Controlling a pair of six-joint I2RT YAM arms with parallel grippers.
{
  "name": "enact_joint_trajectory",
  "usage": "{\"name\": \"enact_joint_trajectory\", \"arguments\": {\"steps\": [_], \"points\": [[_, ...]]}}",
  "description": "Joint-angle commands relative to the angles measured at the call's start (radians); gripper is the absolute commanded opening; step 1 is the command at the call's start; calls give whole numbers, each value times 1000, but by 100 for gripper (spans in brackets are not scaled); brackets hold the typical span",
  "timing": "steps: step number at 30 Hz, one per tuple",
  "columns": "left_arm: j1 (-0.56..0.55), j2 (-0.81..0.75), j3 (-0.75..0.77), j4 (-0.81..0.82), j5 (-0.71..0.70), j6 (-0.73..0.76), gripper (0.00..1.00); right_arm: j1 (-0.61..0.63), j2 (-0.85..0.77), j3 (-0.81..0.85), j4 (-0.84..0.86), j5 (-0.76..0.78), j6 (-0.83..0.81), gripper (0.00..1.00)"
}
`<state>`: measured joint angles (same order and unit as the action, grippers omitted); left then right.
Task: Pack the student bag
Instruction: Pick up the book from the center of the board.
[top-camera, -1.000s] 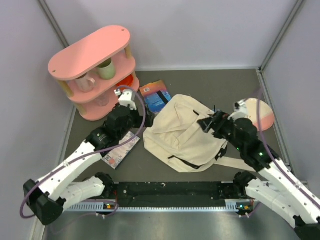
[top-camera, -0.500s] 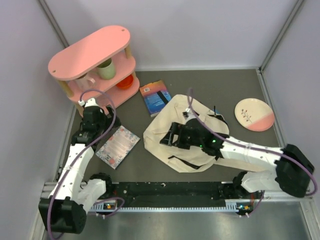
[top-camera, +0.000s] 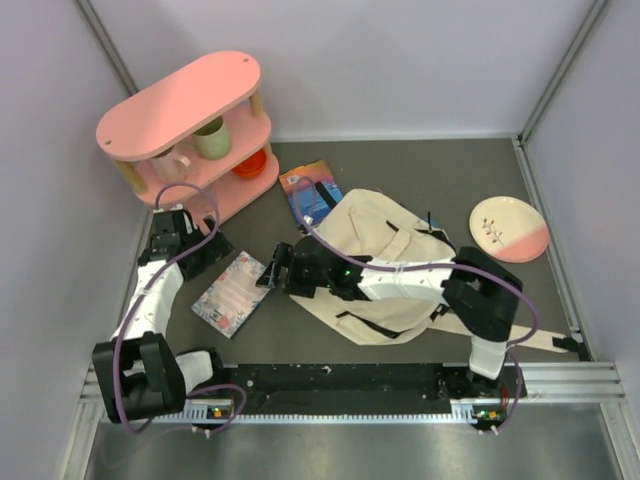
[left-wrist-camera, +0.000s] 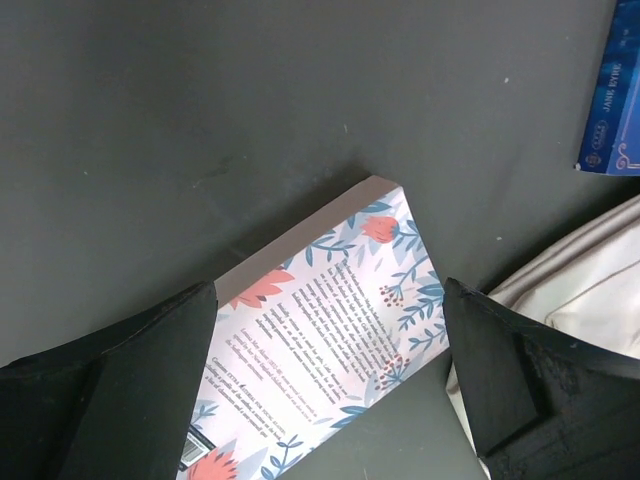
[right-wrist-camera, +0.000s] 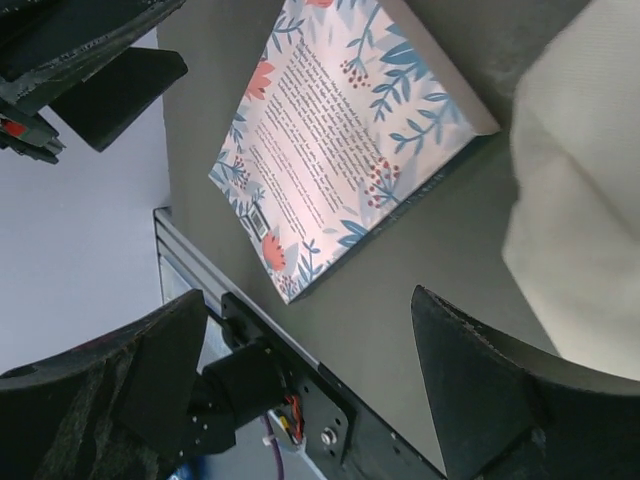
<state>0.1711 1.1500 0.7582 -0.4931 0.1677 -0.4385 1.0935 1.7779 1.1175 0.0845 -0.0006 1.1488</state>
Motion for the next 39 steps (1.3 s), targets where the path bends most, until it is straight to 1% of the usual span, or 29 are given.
{"name": "enact_joint_trajectory", "arguments": {"steps": [1, 4, 8, 10, 11, 16, 20, 23, 24, 30, 35, 39], "points": [[18, 37, 27, 37, -31, 20, 99, 40, 104, 120, 15, -19, 49, 82], [25, 85, 32, 41, -54, 24, 99, 43, 156, 154, -5, -32, 63, 82], [30, 125, 30, 50, -37, 26, 99, 45, 224, 202, -57, -38, 74, 81], [31, 142, 27, 54, -30, 30, 99, 46, 253, 260, -97, -38, 57, 81], [33, 145, 20, 57, -19, 32, 99, 46, 283, 280, -145, -39, 37, 81], [42, 177, -23, 106, 94, 18, 98, 43, 321, 364, -184, 20, -3, 81], [42, 183, -77, 156, 153, -18, 98, 23, 353, 425, -230, 39, -18, 81], [44, 194, -111, 192, 194, -37, 97, -6, 391, 461, -229, 5, -24, 81], [42, 198, -118, 198, 203, -43, 96, -17, 409, 470, -233, -30, -27, 82], [42, 185, -177, 264, 279, -100, 95, -73, 426, 516, -215, -50, -66, 82], [42, 162, -207, 333, 346, -173, 95, -122, 486, 628, -213, -128, -118, 83], [42, 133, -215, 335, 342, -183, 93, -153, 520, 705, -221, -160, -173, 82]]}}
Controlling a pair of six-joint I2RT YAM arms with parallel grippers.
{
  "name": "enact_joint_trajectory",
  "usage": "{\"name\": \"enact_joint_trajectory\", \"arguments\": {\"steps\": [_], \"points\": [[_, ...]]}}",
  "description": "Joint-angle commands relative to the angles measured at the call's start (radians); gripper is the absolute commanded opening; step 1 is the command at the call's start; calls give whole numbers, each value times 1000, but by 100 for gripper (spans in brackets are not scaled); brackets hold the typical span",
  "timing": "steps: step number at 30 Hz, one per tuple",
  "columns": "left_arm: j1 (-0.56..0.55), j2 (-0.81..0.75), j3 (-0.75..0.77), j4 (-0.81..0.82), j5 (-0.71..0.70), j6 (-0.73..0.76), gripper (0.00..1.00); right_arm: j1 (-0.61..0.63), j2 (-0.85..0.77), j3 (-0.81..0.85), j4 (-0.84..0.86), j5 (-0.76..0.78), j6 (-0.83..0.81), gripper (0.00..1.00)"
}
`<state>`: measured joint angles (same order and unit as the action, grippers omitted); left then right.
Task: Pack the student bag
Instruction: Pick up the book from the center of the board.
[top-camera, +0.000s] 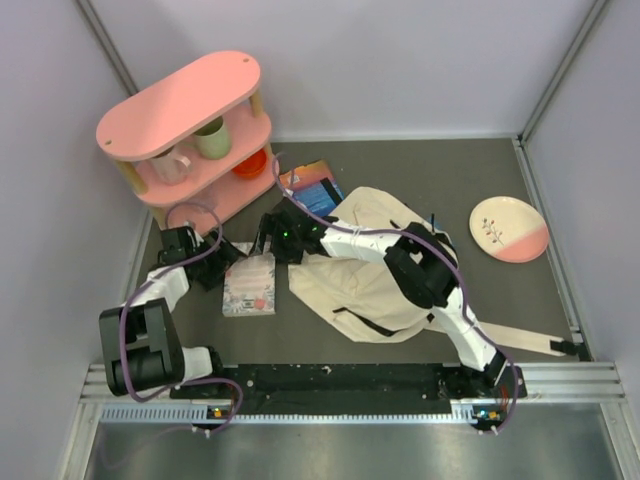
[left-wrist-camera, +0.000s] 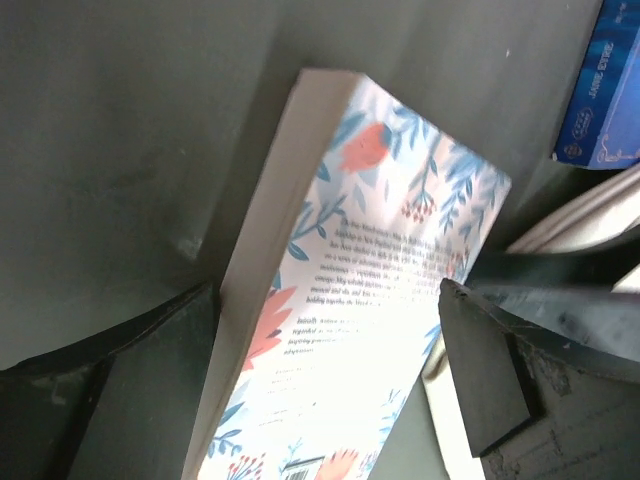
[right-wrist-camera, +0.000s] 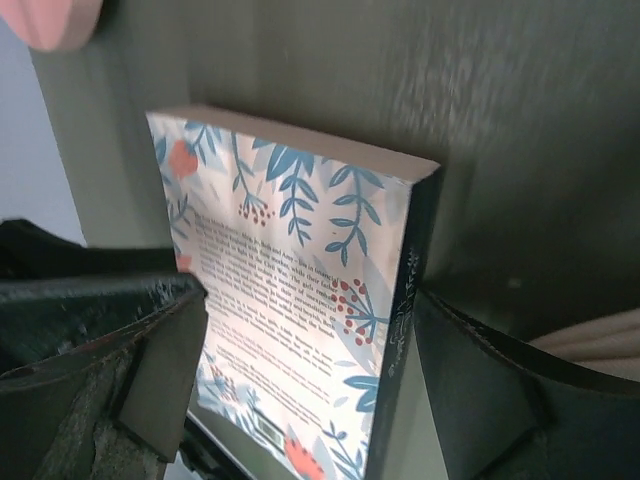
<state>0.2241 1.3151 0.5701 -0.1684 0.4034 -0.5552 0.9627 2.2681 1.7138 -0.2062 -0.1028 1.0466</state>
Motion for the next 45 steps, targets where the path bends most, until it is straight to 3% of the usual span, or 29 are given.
{"name": "enact_joint_trajectory", "arguments": {"steps": [1, 11, 25, 30, 41, 43, 45], "points": [[-11, -43, -26, -11, 91, -61, 93, -30, 31, 127, 62, -63, -77, 83], [-11, -201, -44, -123, -61, 8, 87, -74, 5, 106, 18, -170, -169, 82], [-11, -135, -69, -97, 81, 115, 73, -64, -1, 43, 13, -205, -174, 82], [-12, -142, -55, -91, 156, 140, 58, -62, 4, 49, 21, -219, -168, 81], [-12, -198, -53, -34, 244, 103, 43, -62, 8, 40, 30, -241, -155, 80], [-12, -198, -53, -23, 277, 94, 32, -61, 10, 37, 33, -244, -154, 80], [-12, -206, -52, -17, 281, 84, 32, -59, 10, 35, 33, -245, -154, 80]]}}
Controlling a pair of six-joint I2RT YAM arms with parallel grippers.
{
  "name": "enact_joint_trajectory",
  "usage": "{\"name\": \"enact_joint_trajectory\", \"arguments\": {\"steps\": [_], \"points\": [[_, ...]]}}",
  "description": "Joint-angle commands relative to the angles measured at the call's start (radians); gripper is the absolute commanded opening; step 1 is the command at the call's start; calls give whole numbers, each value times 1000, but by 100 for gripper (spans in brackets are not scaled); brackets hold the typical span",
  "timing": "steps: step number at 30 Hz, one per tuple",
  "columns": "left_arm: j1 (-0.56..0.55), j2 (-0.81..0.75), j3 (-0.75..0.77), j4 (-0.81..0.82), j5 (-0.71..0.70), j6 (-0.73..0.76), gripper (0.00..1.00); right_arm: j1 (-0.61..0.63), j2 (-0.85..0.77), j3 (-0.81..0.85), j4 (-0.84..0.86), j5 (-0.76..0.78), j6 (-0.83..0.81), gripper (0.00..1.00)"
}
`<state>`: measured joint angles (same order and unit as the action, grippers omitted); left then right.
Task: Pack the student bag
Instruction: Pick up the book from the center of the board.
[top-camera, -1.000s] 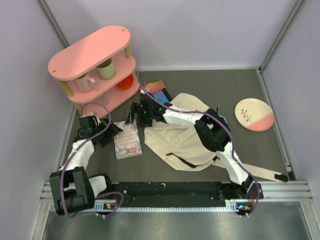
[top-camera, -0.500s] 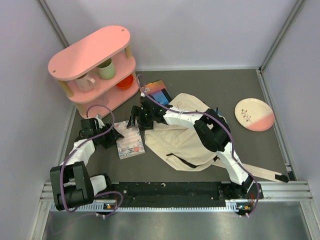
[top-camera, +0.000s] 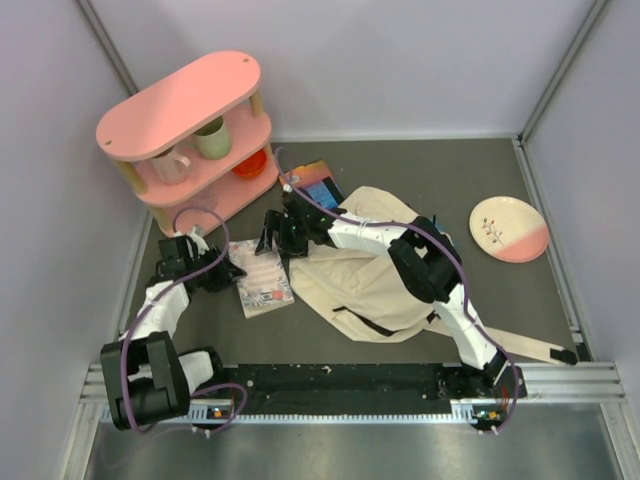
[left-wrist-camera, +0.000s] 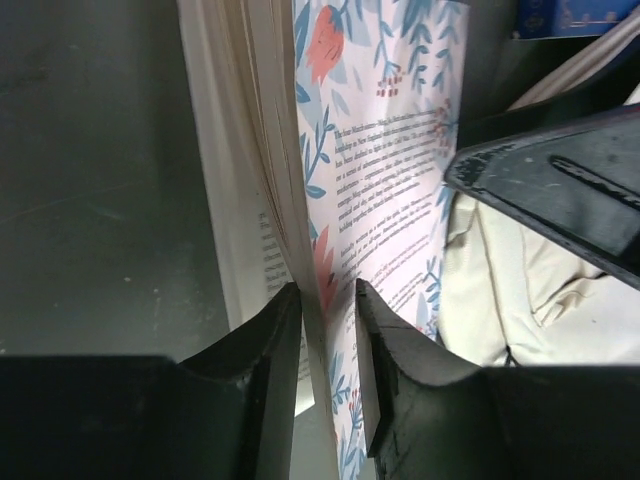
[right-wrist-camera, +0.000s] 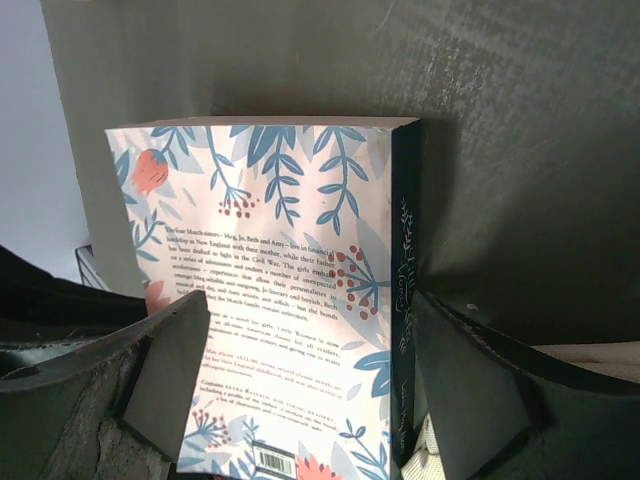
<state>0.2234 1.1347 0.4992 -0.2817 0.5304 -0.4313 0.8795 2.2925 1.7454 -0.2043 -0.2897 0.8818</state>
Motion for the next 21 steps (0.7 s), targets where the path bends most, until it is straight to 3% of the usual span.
{"name": "enact_joint_trajectory", "arguments": {"steps": [1, 7, 14, 17, 21], "points": [[-12, -27, 21, 96, 149, -40, 36, 21, -15, 0, 32, -55, 13, 80], [-12, 11, 24, 88, 125, -34, 45, 22, -13, 0, 36, -58, 17, 80], [-12, 66, 32, 87, 117, -12, 44, 22, -13, -6, 40, -63, 25, 80], [-10, 62, 33, 87, 114, -6, 39, 22, -11, -9, 40, -63, 25, 80], [-12, 65, 41, 87, 120, -3, 9, 22, -10, -7, 46, -69, 28, 80]]}}
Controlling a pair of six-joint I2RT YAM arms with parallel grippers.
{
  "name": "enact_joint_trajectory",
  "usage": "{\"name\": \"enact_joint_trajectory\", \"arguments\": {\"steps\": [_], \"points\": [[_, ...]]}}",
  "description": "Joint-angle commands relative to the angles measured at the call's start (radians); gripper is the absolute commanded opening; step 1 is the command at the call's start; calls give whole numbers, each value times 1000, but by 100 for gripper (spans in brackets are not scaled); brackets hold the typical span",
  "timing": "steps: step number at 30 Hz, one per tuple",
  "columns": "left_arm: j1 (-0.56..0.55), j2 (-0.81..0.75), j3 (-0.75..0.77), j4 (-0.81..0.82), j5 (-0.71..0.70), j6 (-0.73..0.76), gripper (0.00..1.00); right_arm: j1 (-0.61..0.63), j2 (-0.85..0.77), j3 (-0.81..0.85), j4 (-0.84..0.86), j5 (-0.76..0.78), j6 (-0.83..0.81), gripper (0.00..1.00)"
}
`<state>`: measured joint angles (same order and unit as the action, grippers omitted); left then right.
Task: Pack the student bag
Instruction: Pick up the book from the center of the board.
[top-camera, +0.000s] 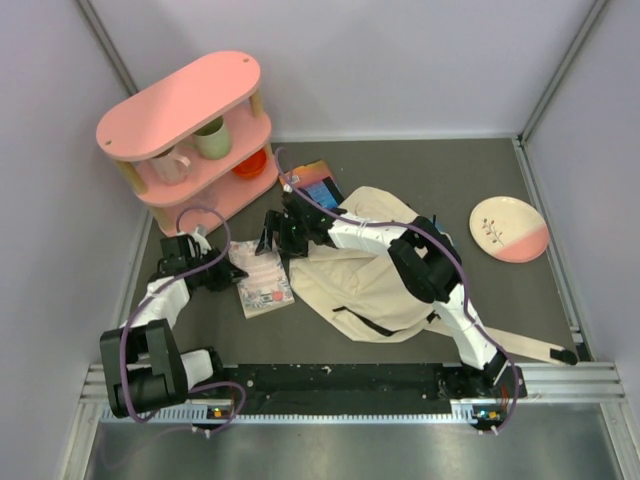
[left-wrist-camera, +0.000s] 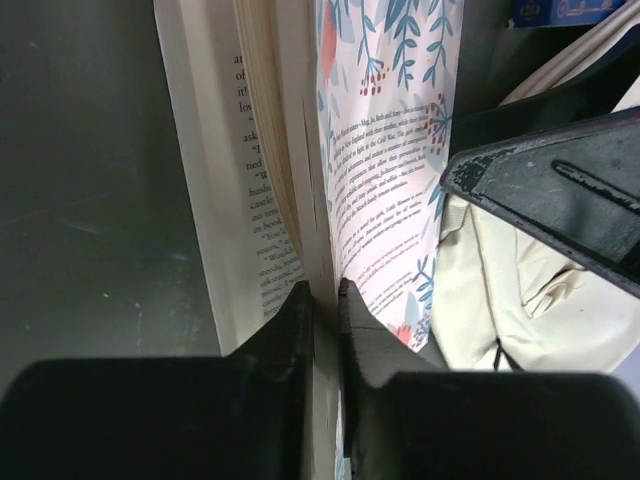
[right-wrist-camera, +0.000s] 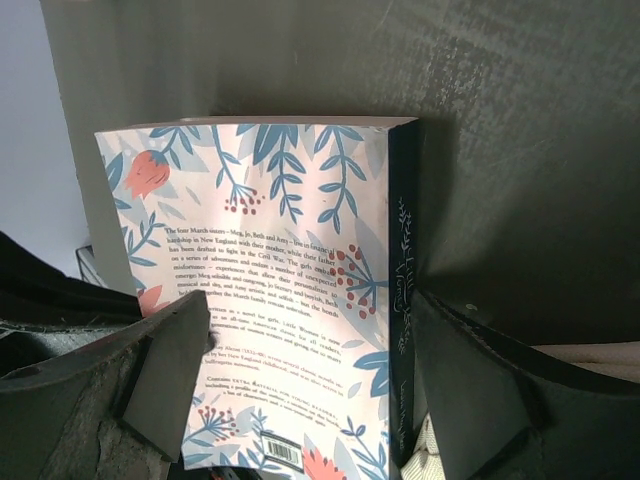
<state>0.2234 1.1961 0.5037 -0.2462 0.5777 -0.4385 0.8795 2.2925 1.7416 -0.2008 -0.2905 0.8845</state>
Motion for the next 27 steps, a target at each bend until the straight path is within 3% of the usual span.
{"name": "enact_joint_trajectory", "arguments": {"steps": [1, 4, 6, 12, 20, 27], "points": [[-12, 5, 39, 51, 77, 7, 5, 21, -10, -4, 46, -70, 28, 80], [-12, -4, 48, 42, 68, 7, 0, 15, -19, -2, 46, -100, 36, 80], [-10, -41, 56, 27, 65, 6, 0, 0, -40, -10, 70, -213, 57, 80], [-10, -238, 137, -41, 62, -12, 0, -60, -267, -125, 170, -269, 33, 83], [-12, -377, 274, -27, 214, -51, 0, -103, -551, -365, 193, -191, -19, 85], [-56, -398, 292, 123, 387, -172, 0, -143, -790, -655, 423, -237, -10, 86]]}}
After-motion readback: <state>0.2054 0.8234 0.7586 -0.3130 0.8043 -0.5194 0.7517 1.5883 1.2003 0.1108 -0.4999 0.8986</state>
